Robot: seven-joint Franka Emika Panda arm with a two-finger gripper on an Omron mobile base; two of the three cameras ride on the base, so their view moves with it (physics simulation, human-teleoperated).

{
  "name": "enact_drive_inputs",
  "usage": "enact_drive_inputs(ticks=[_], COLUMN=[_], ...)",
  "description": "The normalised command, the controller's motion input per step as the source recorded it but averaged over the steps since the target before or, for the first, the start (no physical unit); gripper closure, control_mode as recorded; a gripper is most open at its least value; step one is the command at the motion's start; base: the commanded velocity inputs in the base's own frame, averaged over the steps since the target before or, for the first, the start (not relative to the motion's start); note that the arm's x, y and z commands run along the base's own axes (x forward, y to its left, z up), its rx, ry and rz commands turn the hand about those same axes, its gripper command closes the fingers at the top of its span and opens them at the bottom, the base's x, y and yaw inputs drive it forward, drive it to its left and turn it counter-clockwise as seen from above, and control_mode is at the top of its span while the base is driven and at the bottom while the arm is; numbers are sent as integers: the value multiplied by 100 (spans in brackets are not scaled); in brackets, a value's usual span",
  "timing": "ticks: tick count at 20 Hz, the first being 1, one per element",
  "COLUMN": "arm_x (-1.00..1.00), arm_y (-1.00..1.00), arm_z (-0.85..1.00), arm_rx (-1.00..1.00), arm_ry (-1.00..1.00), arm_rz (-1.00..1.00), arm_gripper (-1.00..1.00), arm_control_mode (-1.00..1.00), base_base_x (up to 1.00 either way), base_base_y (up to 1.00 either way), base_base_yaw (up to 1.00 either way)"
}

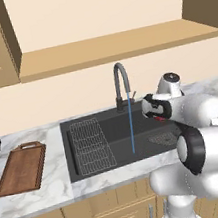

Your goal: Pick the pear from the sink and place it on the cutting board to airdry. Then turn off the sink faucet.

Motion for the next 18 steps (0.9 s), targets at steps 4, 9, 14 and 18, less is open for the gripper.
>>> enact_drive_inputs(ticks=[4, 9, 14, 18], arm_x=[-51, -63, -63, -66], arm_y=[-4, -3, 0, 4], arm_z=[61, 58, 60, 50], arm_rx=[0, 0, 0, 0], arm_ry=[0, 0, 0, -1], arm_rz=[0, 0, 0, 0], arm_gripper=[100, 100, 100, 100], arm_control_mode=[-100, -100, -100, -100], base_base_x=[0, 0, 0, 0], base_base_y=[0, 0, 0, 0], base_base_yaw=[0, 0, 0, 0])
